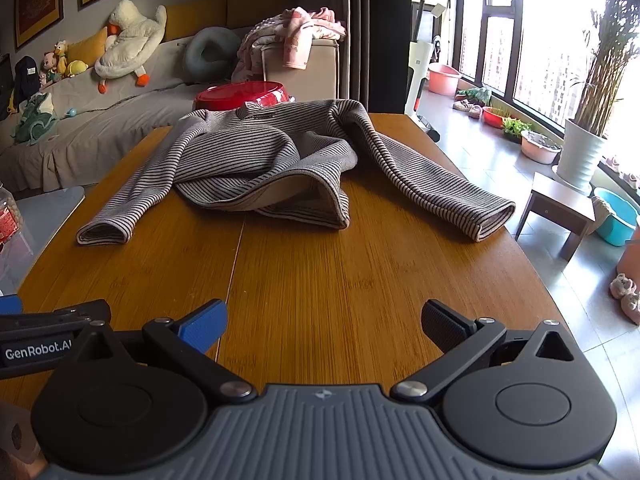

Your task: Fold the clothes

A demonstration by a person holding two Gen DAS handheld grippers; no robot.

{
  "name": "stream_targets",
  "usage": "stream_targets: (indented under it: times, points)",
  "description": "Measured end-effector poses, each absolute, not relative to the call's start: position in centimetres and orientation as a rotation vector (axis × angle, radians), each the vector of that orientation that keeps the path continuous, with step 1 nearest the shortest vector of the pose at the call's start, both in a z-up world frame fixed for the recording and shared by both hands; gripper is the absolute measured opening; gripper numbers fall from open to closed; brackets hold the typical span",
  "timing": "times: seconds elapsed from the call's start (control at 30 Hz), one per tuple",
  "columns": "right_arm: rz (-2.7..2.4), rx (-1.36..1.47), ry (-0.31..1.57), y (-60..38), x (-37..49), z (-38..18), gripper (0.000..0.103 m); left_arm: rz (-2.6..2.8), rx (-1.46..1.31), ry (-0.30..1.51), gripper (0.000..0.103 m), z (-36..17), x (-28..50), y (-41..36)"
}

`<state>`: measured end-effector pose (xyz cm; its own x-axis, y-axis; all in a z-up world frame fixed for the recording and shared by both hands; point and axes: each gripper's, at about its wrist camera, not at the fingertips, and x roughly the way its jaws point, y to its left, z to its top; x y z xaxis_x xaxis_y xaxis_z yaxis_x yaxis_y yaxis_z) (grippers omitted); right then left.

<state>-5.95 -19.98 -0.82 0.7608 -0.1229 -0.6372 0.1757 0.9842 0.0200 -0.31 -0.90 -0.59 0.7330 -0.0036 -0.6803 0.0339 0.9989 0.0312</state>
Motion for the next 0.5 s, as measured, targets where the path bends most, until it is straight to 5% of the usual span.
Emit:
stream_targets:
  times: [0.5]
  points:
    - [-0.162,0.085,0.694,-20.03,-5.99,-1.09,0.103,-0.018,0.045,0.759,0.103,-0.82,-0.26,-0.95]
